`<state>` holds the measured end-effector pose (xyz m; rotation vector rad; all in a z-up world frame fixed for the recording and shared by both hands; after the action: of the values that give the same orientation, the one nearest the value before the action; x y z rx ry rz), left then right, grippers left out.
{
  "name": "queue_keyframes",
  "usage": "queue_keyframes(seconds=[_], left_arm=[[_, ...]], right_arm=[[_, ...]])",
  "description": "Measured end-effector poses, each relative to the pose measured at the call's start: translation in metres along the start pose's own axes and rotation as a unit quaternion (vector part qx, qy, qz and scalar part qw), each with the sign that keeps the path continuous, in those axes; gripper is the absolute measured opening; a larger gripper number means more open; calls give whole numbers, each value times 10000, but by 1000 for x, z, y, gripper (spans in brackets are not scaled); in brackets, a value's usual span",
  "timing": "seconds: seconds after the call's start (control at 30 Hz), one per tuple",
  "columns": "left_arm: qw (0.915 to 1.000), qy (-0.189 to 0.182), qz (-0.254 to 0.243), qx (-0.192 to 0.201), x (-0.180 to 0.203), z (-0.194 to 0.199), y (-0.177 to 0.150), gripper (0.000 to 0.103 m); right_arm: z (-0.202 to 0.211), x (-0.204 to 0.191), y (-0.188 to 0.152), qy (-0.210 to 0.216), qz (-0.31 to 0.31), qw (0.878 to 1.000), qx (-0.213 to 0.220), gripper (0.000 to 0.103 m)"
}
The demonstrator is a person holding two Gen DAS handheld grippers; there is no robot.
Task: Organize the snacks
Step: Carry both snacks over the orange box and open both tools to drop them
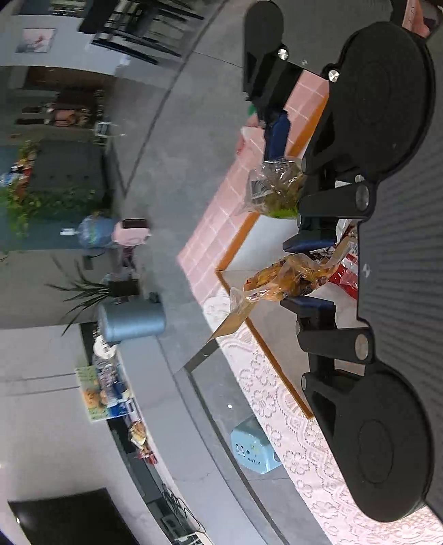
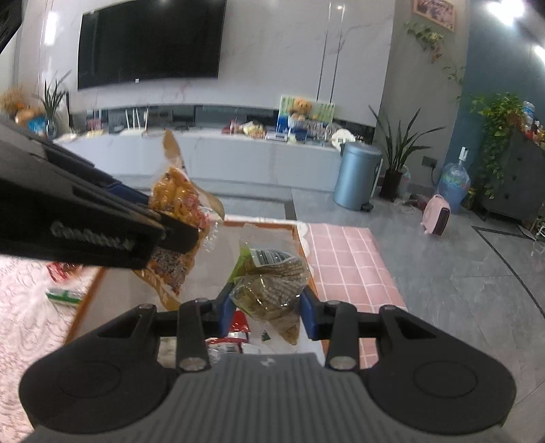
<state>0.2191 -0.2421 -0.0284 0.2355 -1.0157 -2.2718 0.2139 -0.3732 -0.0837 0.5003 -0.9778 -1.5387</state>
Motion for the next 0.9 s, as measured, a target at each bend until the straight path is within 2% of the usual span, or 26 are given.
queue_keyframes(seconds=[0.13, 0.4, 0.67, 0.8, 0.9], left_arm=[[9994, 165, 1, -296, -11, -24, -5, 30], [9952, 265, 168, -928, -34, -59, -18, 30], [9935, 200, 84, -1121, -36, -70, -16, 30], [9925, 257, 409, -1127, -43, -68, -16, 30], [9931, 285, 369, -1078, -43, -65, -17, 32]], right_arm=[[-29, -6, 2, -60, 327, 9993, -156, 38], [-77, -23, -7, -92, 1031, 9928, -597, 38], [-98, -33, -6, -93, 1425, 9859, -877, 38], [-102, -39, -7, -195, 1631, 9817, -965, 39], [-103, -41, -6, -150, 1621, 9814, -1021, 41]])
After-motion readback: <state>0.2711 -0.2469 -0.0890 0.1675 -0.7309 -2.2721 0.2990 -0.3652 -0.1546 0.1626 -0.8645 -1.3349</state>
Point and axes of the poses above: each gripper's, at about its wrist camera, not at the fingertips, and z roughly against the way its jaws point, x to its right, y to its top, the point moved 3 cm from there along -z, roughly the way its jaws point, and after that the axes turned 12 degrees about -y, right-handed, at the moved point
